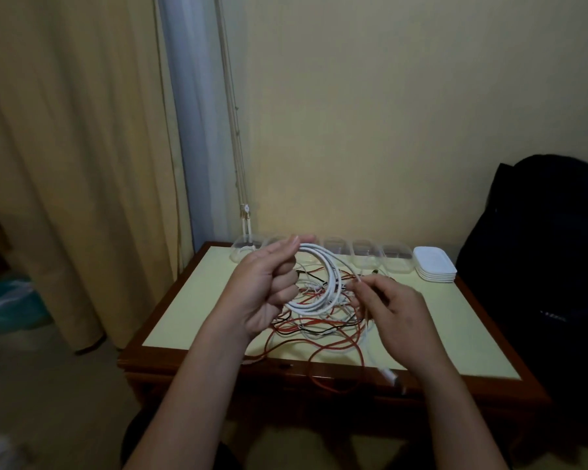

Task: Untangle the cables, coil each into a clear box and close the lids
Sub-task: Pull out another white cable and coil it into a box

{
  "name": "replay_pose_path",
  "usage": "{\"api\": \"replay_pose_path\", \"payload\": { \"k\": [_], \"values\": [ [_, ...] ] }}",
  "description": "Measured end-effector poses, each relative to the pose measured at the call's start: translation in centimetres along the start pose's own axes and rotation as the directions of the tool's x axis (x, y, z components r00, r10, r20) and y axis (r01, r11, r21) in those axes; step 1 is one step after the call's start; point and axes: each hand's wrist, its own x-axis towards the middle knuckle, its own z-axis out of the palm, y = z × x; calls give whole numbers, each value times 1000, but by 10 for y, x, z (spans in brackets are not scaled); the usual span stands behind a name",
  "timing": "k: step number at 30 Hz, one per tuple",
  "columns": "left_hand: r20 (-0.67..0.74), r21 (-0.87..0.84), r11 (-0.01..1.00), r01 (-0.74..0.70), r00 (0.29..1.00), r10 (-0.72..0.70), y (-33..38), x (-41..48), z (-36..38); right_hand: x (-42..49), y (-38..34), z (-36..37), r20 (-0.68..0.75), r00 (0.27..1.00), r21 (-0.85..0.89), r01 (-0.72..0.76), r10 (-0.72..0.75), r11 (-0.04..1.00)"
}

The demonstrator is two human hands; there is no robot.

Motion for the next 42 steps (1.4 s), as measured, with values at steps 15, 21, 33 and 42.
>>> {"api": "replay_pose_path", "payload": {
  "k": [15,21,33,42],
  "values": [
    [88,-276,941,197,980,-179,6,-4,3,-3,-2,10,-212,944,298,-183,252,937],
    [67,-259,937,235,972,-225,-3,0,6,-3,-27,17,-122,886,801,-178,446,572],
    [-119,228,974,-9,992,37,-18,3,10,-5,-40,21,415,822,786,-540,390,302],
    [-70,321,942,-97,990,125,-9,1,11,-11,-45,12,225,957,287,-246,184,926]
  ]
}}
